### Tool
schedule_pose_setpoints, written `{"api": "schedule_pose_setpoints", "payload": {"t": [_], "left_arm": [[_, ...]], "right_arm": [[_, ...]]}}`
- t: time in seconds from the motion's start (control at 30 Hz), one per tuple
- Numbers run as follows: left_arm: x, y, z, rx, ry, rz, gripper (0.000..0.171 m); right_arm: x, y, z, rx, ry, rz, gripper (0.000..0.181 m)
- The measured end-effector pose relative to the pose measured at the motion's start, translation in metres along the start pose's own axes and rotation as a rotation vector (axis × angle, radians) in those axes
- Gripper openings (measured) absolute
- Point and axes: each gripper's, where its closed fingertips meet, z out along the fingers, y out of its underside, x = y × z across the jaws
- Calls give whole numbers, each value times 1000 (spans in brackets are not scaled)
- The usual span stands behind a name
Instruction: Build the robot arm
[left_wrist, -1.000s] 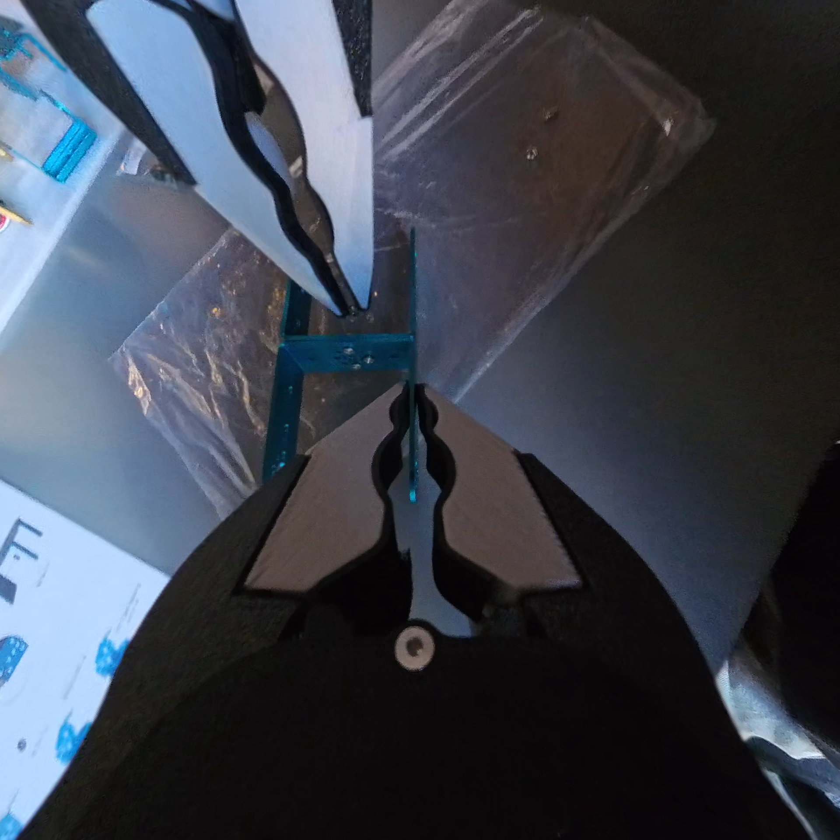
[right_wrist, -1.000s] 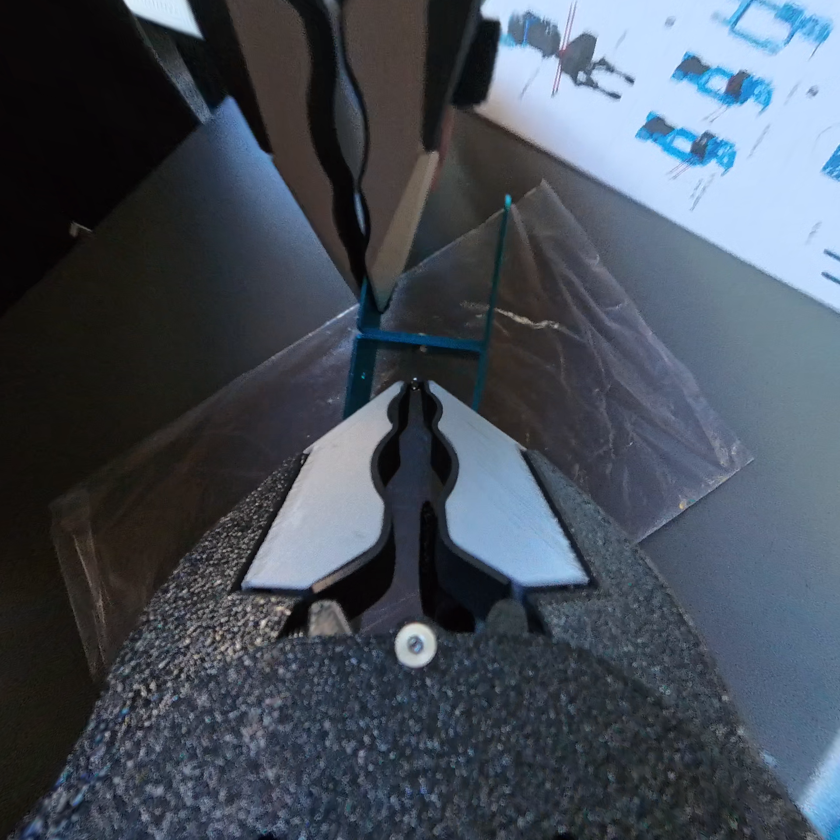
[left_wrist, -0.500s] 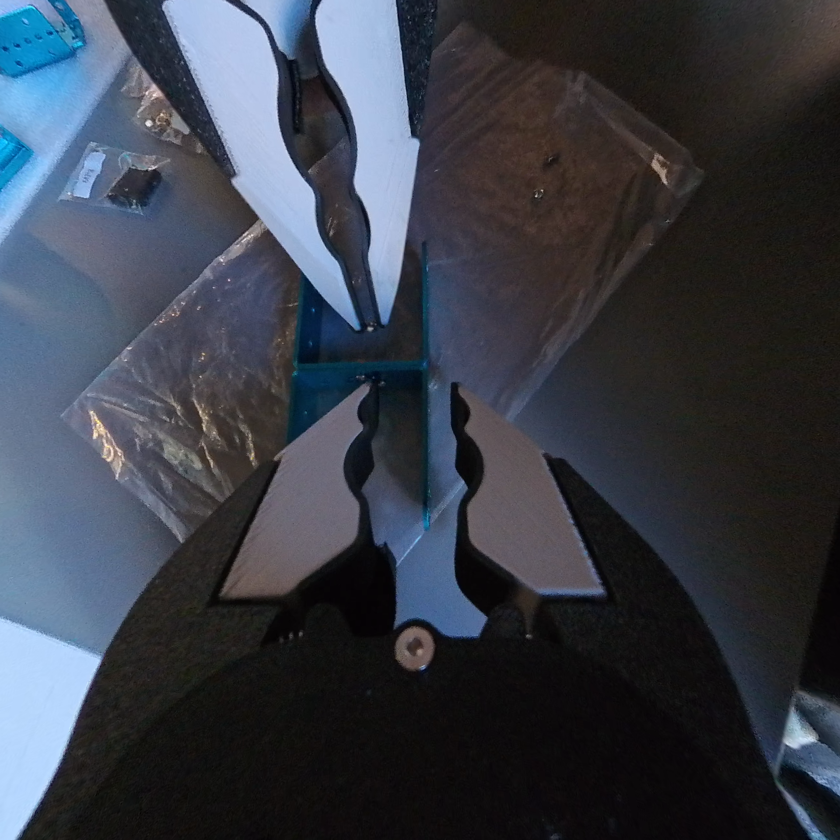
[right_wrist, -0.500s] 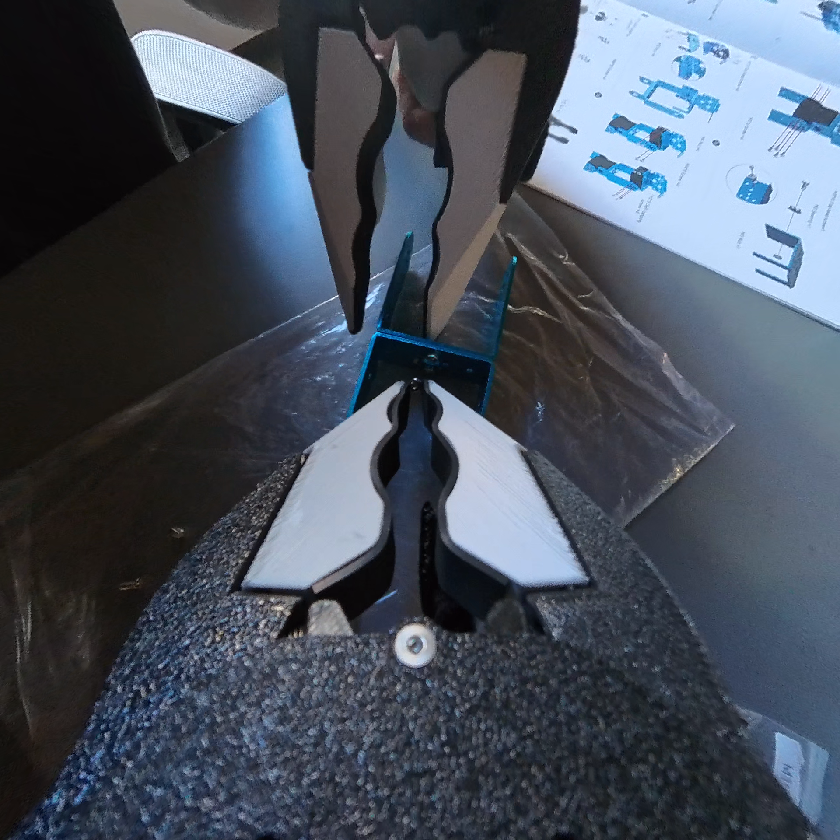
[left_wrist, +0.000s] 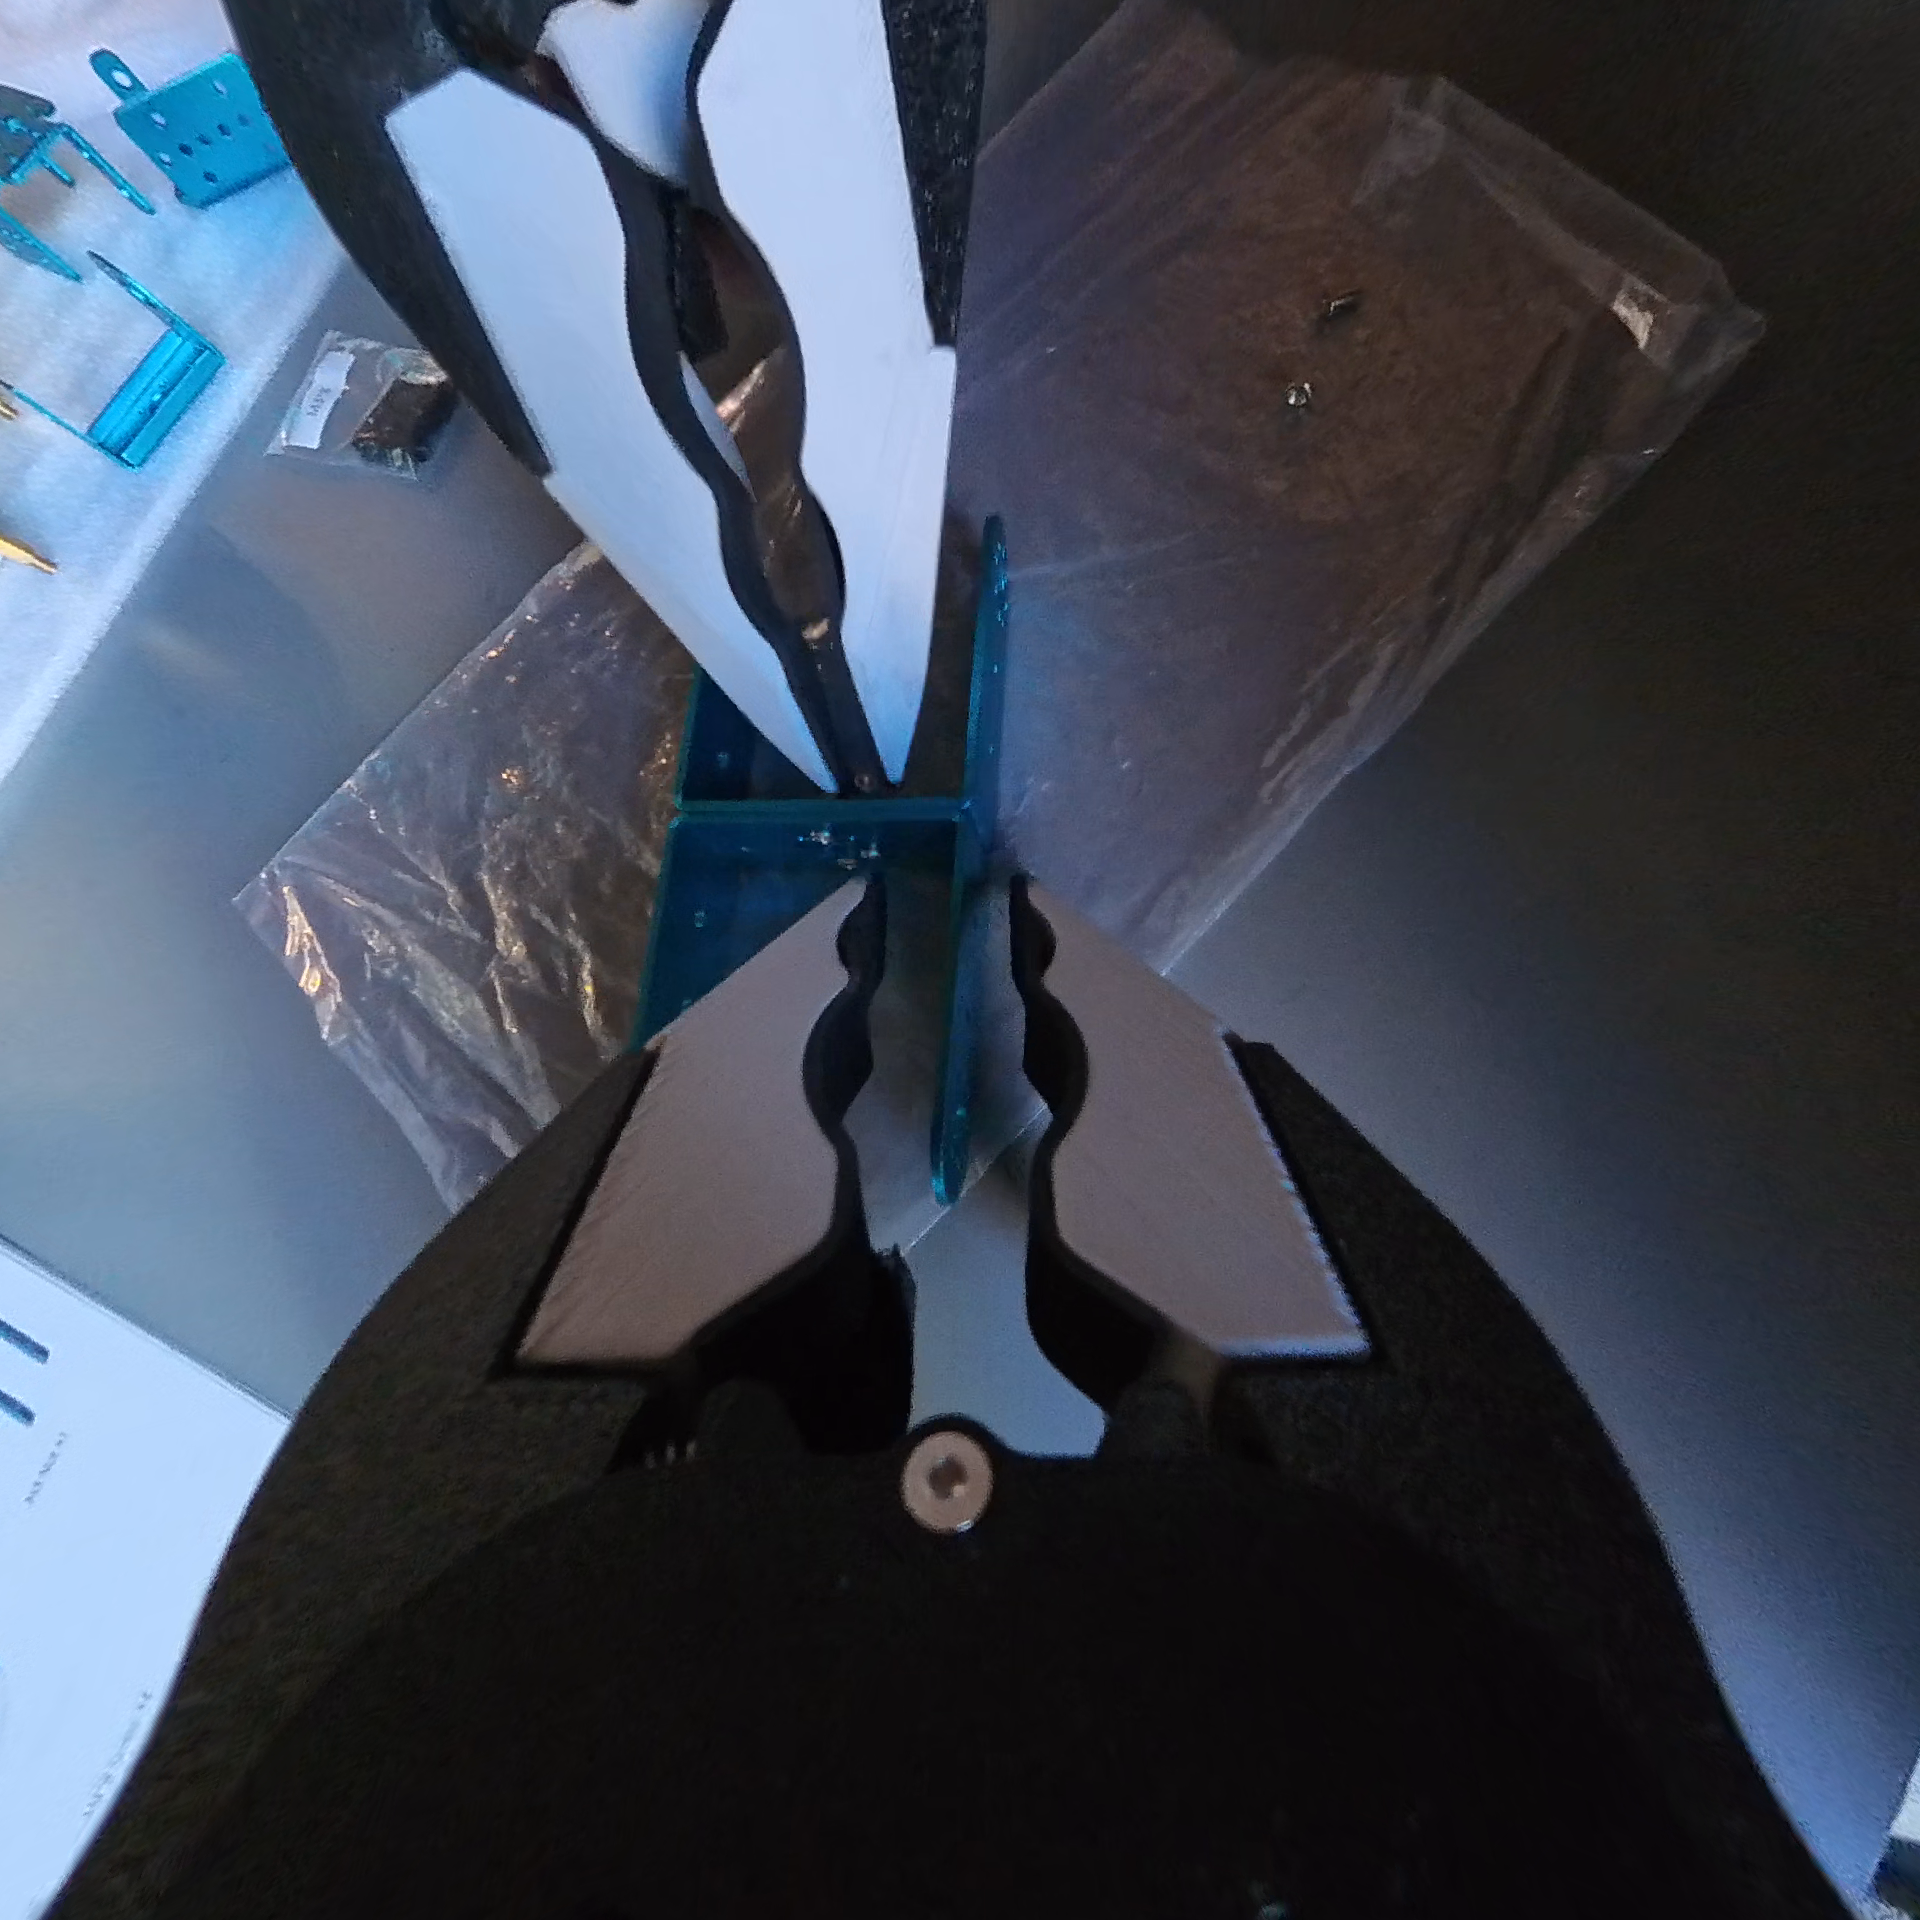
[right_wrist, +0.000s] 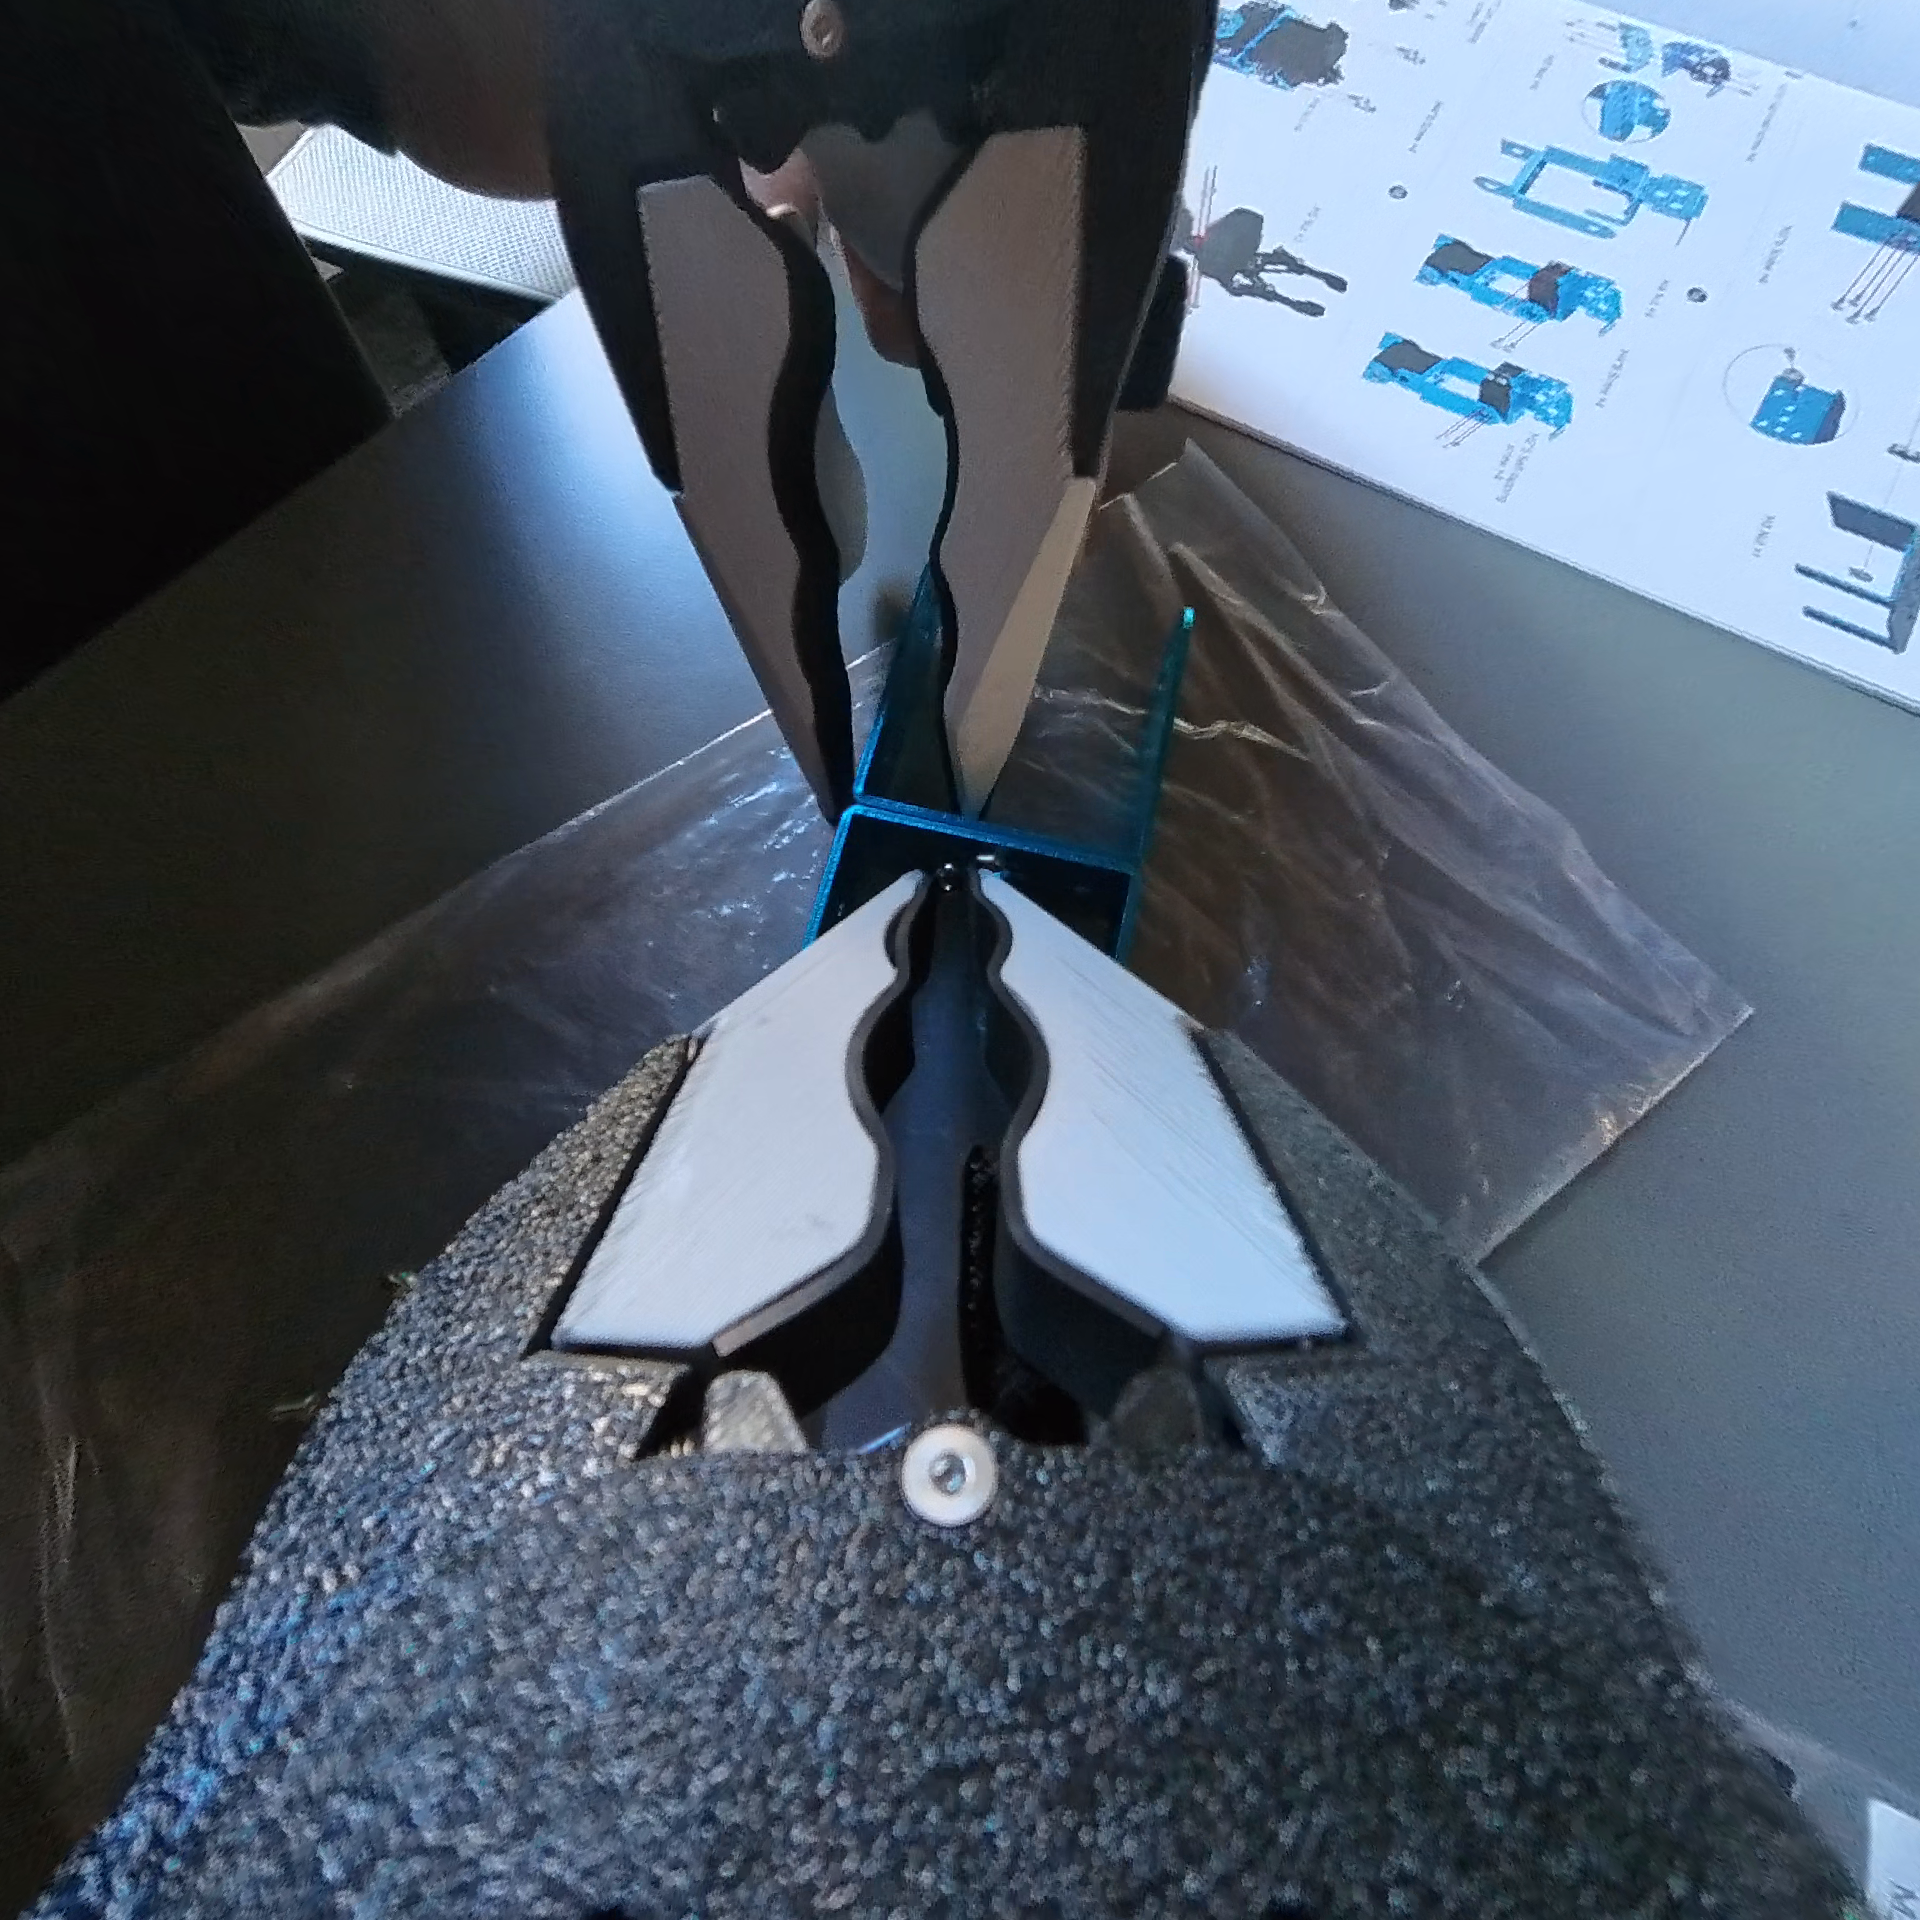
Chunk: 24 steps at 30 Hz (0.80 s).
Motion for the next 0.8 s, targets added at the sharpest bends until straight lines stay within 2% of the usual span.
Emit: {"api": "schedule_pose_setpoints", "payload": {"t": [0.33,0.8], "left_arm": [[1,-4,4,10,6,7,22],[1,-5,6,7,10,-12,22]], "right_arm": [[3,4,1,-18,2,26,5],[3,5,2,-12,-99,241,5]]}}
